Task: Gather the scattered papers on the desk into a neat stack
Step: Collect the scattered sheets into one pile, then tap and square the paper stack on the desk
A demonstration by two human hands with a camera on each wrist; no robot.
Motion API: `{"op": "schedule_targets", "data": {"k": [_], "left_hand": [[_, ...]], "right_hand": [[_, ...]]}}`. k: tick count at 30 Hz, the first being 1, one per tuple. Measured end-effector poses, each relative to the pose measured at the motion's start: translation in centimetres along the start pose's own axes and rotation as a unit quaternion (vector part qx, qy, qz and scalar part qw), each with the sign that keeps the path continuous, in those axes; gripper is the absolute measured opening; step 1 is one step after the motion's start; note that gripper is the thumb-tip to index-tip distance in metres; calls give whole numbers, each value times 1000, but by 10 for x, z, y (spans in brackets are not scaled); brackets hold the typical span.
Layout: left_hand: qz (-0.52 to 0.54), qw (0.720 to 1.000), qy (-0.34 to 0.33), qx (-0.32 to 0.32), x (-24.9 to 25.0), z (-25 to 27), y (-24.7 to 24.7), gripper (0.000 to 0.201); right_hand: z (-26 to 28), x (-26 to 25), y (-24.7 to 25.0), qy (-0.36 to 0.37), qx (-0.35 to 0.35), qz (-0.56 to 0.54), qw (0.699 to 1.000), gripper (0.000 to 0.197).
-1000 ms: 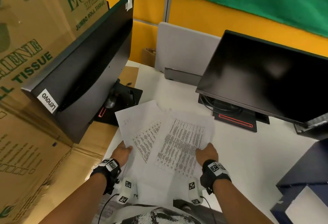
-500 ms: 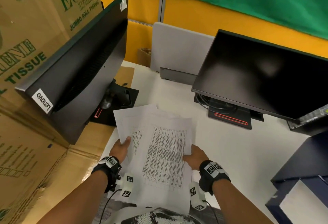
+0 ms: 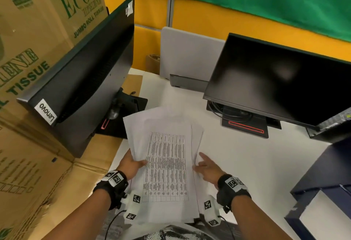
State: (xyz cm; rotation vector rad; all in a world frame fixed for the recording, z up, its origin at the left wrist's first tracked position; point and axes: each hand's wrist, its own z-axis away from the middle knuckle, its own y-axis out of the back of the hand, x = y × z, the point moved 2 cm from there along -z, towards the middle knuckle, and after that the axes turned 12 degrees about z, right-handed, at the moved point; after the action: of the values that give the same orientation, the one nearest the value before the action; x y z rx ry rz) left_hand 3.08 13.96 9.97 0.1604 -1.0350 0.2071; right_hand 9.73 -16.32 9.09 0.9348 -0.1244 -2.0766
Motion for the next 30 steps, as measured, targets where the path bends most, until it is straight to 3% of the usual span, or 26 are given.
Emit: {"op": "schedule_targets", "data": {"k": [2,4,7,9,11,15,22,27,30], "left_hand": [[43,999,-25,-13,21,5,-3,44],[66,996,-52,-38,46,10,-9,49],[62,992,-94,-61,86,19,-26,53],[58,987,-134,-73,110,24,-42,50],[54,981,-167,-77,131,33,-63,41],[32,975,-205,-81,147,45,-103,37],[18,984,-176,-21,139,43,-138,36],[10,984,-178,-5,142,42,-143,29],[17,981,-194,-2,144,51,-151,39]], "right_hand": [[8,-2,12,2,56,-93,994,97],[22,-13,23,38,56,-154,986,94],[53,-42,48,120,107,-156,975,41],[79,-58,70,159,191,-137,959,26],[101,-64,89,185,249,-129,942,22],[112,-45,107,160,310,-161,923,27],[130,-20,109,146,341,-187,910,69],[131,-11,119,160,334,-204,906,71],[130,-9,121,172,324,-196,910,70]]}}
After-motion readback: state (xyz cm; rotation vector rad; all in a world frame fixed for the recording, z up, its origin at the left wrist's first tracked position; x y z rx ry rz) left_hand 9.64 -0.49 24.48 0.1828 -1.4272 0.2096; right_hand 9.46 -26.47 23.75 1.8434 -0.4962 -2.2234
